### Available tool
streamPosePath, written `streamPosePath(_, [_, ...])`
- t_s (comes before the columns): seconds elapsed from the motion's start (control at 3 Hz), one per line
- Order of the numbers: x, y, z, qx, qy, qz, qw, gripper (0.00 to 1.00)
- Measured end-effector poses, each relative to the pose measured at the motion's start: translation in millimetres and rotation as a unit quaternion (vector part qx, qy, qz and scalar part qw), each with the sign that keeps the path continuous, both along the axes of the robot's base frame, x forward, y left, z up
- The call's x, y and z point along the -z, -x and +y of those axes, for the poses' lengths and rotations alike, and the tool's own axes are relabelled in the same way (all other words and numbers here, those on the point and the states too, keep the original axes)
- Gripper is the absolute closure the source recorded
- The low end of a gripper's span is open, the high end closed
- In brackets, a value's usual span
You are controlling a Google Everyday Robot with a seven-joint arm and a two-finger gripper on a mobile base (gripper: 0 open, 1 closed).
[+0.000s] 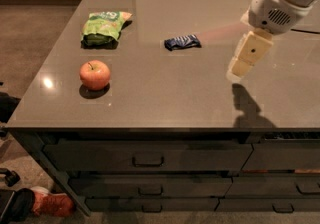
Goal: Move rxbar blueberry near green rice chip bag
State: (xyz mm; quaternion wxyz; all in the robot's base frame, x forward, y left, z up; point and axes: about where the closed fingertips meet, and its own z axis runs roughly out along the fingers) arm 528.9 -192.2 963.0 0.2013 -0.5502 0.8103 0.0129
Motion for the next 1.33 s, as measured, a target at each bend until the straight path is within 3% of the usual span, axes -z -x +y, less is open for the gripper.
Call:
streamPosePath(0.33, [9, -38, 13, 0.031, -0.037, -0.010, 0.9988, 0.00])
streamPosePath(0.67, [15, -73, 26, 0.067, -0.073, -0.031, 0.9946, 0.00])
streamPosePath(1.0, [15, -73, 26, 0.067, -0.073, -0.031, 0.9946, 0.00])
streamPosePath(1.33, [18, -93, 28, 0.092, -0.111, -0.036, 0.9889, 0.00])
